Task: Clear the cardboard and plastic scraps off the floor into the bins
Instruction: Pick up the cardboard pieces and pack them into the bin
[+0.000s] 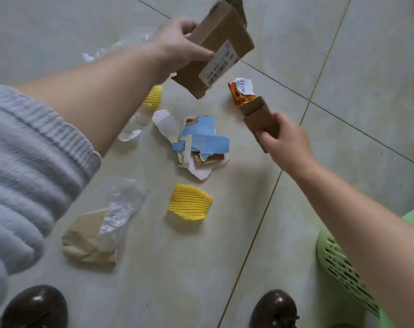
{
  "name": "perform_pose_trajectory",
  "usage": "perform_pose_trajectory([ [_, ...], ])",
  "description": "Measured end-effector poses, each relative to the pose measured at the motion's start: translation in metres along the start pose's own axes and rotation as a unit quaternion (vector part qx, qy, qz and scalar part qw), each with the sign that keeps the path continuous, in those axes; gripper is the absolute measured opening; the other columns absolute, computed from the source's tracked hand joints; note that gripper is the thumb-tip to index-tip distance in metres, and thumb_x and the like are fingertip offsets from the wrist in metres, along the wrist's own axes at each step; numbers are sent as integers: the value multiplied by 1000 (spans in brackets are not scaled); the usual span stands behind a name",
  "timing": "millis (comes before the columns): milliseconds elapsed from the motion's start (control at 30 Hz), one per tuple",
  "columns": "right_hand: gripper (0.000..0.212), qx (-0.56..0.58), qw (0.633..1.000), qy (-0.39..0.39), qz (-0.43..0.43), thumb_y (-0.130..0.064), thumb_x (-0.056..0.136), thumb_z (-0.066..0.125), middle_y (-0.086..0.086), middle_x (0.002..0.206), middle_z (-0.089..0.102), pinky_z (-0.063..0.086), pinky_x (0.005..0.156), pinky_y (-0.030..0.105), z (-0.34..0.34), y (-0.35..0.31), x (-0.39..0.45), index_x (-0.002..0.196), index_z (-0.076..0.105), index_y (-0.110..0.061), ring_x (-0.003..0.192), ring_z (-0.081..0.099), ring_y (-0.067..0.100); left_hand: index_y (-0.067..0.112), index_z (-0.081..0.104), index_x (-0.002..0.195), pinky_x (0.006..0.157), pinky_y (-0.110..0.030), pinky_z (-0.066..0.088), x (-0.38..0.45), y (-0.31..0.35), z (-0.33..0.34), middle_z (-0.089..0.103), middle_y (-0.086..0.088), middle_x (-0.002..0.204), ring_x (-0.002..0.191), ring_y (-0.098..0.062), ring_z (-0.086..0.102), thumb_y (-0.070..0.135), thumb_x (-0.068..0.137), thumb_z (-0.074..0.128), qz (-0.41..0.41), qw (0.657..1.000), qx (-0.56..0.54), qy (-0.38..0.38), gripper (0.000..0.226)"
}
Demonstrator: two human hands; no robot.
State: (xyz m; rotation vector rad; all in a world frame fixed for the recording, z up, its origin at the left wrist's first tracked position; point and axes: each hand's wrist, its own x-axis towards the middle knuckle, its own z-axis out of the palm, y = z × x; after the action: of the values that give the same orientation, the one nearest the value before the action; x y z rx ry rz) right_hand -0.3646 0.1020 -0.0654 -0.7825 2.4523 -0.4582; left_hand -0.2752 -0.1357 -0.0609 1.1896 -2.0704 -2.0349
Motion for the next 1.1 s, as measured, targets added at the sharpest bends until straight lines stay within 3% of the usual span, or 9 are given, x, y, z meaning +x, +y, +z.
perform_pose_trajectory([
  [100,2,200,973,-31,110,-25,87,59,2,90,68,56,80,41,1,-17,-8,88,61,-24,85,66,20,15,58,106,73,-38,60,-23,4,-29,69,-3,94,85,-15,72,16,87,59,-36,987,-70,-138,18],
  [200,11,274,941,-136,147,-29,89,59,10,103,70,55,85,47,17,-33,-15,92,64,-21,90,67,21,13,59,105,59,-28,59,-47,-16,-46,74,-2,88,77,-14,72,21,86,54,-162,955,-90,-232,21],
  [300,9,265,941,-161,136,-27,89,59,8,105,69,53,89,51,37,-44,-19,96,62,-22,96,66,26,12,59,109,57,-24,58,-70,-44,-48,74,-3,86,71,-13,72,21,90,55,-286,927,-42,-241,21],
  [367,8,239,953,-138,125,-32,84,62,5,100,70,53,87,52,47,-49,-18,88,62,-25,95,66,26,14,61,102,56,-25,59,-80,-54,-47,74,-2,80,66,-12,72,19,91,57,-315,923,-54,-213,14],
  [467,13,201,967,-105,113,-38,79,64,4,95,71,54,83,51,56,-54,-19,79,60,-26,91,67,26,18,60,94,65,-28,58,-86,-57,-41,72,-1,81,69,-13,69,19,90,59,-310,937,-67,-148,5],
  [633,10,210,968,-40,132,-22,83,64,2,91,67,54,84,45,68,-56,-22,91,59,-20,89,64,24,17,59,110,69,-33,57,-85,-63,-10,68,-2,92,77,-17,66,19,88,63,-243,964,-100,-32,22],
  [767,11,332,923,-45,190,-13,85,64,4,94,67,56,84,42,68,-54,-23,83,58,-22,90,67,24,11,56,118,69,-34,58,-81,-67,0,68,-8,100,81,-20,68,17,89,62,-208,963,-168,9,30],
  [900,13,476,845,-64,237,-7,87,62,1,86,67,57,61,29,57,-53,-23,88,58,-19,74,66,14,11,55,118,59,-27,57,-81,-66,-8,69,-5,95,78,-17,68,16,88,63,-162,969,-186,11,32],
  [1100,15,525,809,-37,263,-4,89,56,2,84,67,56,50,27,40,-60,-29,89,57,-19,66,67,13,12,55,113,54,-24,55,-79,-57,-1,68,-1,90,76,-14,68,15,86,66,-117,973,-195,37,30],
])
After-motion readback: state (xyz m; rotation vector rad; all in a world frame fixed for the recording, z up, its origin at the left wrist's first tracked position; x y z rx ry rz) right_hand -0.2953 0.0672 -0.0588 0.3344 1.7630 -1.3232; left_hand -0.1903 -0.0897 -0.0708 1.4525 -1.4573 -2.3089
